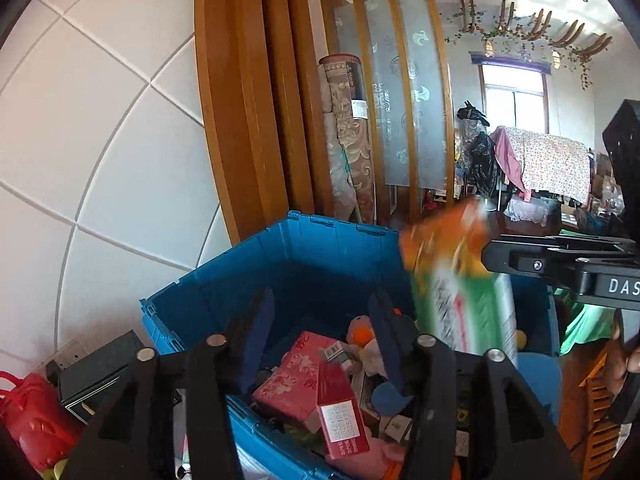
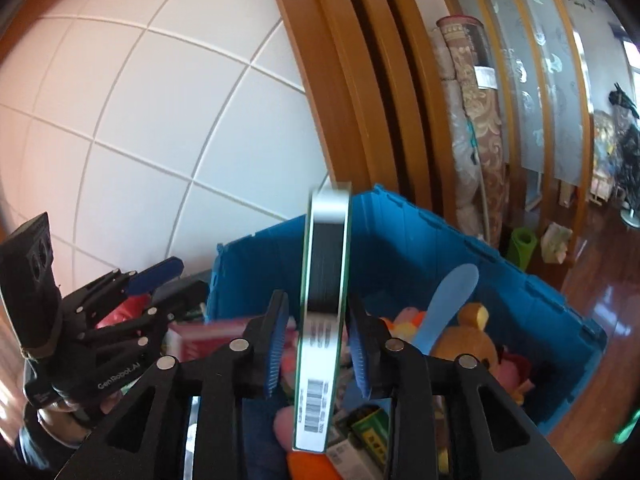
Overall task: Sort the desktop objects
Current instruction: 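Release the red box into the crate with the left tool while the right tool drops the ibuprofen box, then move both tools back to the pile on the table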
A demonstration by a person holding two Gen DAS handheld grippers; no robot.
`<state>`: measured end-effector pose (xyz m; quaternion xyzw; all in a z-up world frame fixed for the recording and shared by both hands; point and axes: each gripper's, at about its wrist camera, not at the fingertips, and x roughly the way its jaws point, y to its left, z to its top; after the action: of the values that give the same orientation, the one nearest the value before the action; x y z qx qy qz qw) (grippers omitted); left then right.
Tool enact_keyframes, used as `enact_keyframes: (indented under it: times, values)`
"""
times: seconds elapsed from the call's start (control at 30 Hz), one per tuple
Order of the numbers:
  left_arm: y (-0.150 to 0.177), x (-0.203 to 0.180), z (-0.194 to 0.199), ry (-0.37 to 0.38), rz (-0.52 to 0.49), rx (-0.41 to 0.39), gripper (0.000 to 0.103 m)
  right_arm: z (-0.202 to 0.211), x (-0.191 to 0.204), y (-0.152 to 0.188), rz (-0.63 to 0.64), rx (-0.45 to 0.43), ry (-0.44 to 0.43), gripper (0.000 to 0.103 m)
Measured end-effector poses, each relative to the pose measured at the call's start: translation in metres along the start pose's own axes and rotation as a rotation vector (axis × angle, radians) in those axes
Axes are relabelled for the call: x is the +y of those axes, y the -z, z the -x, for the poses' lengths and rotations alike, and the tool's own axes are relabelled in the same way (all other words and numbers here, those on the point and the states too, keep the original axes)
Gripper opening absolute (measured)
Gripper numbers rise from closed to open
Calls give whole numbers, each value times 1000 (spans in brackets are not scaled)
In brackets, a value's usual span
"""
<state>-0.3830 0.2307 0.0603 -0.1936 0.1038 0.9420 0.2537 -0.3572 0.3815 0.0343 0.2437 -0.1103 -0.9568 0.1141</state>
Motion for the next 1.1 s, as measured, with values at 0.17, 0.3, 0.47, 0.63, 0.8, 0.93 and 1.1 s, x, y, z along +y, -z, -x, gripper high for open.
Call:
enact_keyframes:
  times: [0.17, 0.3, 0.47, 0.63, 0.8, 0.93, 1.1]
  values:
    - [-3, -11, 2, -79, -16, -27, 60, 29, -12, -7, -16, -88, -51, 69]
    - [15, -10, 4, -127, 0, -22, 60, 41, -12, 3, -29, -113, -95, 72]
    - [42, -9, 18, -219, 18, -23, 60, 46, 0, 26, -10, -108, -142, 79]
    - [70, -6, 50, -403, 23, -89, 61, 44, 22, 43, 71, -106, -199, 89]
    - [106, 10, 78, -571, 66, -121, 70, 45, 41, 53, 113, -119, -315, 95]
    - [137, 41, 95, -640, 135, -54, 70, 44, 68, 58, 150, -120, -369, 99]
    - [181, 75, 136, -680, 162, -50, 70, 41, 114, 69, 215, -96, -417, 101]
